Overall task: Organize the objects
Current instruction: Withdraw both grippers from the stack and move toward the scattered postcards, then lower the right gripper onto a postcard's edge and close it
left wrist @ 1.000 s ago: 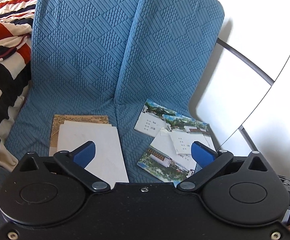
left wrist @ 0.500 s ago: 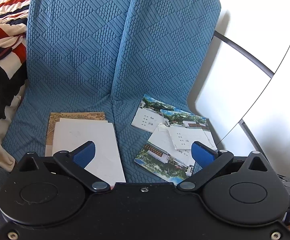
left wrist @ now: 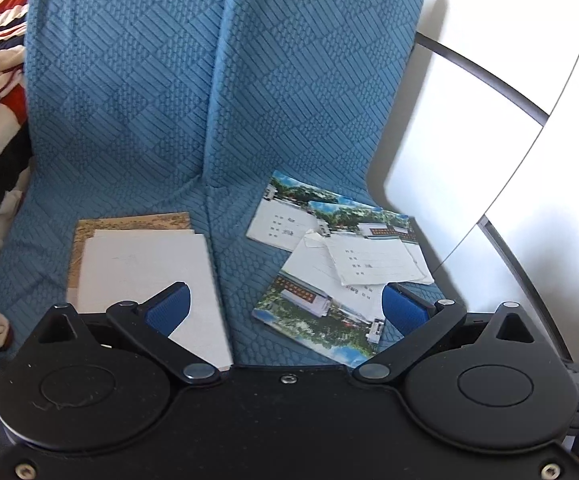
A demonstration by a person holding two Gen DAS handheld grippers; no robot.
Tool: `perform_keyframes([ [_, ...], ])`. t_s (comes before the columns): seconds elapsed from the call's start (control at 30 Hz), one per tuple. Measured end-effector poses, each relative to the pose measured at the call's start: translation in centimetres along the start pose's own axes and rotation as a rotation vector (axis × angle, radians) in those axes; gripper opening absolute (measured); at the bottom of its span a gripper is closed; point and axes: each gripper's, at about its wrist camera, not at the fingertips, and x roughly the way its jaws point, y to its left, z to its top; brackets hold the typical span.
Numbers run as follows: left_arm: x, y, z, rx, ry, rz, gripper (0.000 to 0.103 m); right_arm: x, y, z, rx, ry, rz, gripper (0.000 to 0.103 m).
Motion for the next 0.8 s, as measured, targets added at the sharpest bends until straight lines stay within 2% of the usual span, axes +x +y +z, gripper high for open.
perform_keyframes([
  [0.27, 3.2, -1.1, -0.6, -0.016, 0.052, -0.034, 0.102, 2.2, -3.1, -1.4, 0.1, -0.005, -0.003, 0.089],
  [0.43, 5.0, -1.1, -1.0, -0.004, 0.078, -0.017, 0.101, 4.1, -4.7, -1.9, 0.16, 0.009, 0.014, 0.089],
  [0.67, 7.7, -0.5, -1.2, -0.038, 0.118, -0.016, 0.09, 6.2, -5.9, -2.0, 0.236, 0.035, 0.079, 0.088],
  [0.8, 9.2, -0.2, -1.3, -0.043, 0.133, -0.004, 0.079, 7.6, -6.5, -2.6, 0.253, 0.075, 0.092, 0.076],
])
